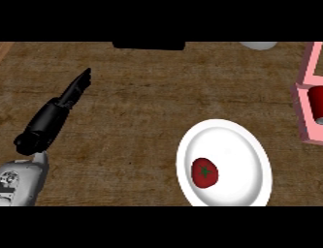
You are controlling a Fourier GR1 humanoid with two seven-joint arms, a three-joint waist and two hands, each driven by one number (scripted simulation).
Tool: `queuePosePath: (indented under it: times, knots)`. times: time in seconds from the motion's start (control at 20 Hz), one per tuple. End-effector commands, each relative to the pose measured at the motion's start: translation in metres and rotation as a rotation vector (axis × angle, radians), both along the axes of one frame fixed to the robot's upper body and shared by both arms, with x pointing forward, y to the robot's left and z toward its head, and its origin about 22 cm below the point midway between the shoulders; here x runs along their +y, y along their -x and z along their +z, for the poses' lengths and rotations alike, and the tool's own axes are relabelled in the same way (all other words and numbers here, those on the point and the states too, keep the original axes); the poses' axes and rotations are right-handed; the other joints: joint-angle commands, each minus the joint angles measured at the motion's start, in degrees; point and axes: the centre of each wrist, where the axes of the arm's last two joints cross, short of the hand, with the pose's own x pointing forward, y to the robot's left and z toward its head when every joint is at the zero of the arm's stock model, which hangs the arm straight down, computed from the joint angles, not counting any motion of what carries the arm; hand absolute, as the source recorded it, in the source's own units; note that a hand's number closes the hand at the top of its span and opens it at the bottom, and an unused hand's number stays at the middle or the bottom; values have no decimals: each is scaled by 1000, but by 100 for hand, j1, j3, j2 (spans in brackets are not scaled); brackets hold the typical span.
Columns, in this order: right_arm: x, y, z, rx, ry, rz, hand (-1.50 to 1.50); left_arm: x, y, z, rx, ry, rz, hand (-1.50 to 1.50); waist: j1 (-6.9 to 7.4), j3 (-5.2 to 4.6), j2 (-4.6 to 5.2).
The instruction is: Pick the can from the plate and place it in the cardboard box
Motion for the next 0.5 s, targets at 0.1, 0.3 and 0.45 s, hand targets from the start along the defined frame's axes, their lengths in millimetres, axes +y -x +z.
queuePosePath:
  times: [0.1,0.3,0.45]
  knots:
    - [-9,-5,-22,121,-584,42,-150,-6,-2,4,-19,8,2,0,-30,-2,15]
    - [-27,-3,3,189,-703,-48,-150,3,-2,8,-24,-5,-11,0,62,-7,33]
    - [-42,7,7,160,-774,-116,-150,2,1,-3,-9,-11,-11,0,91,12,97]
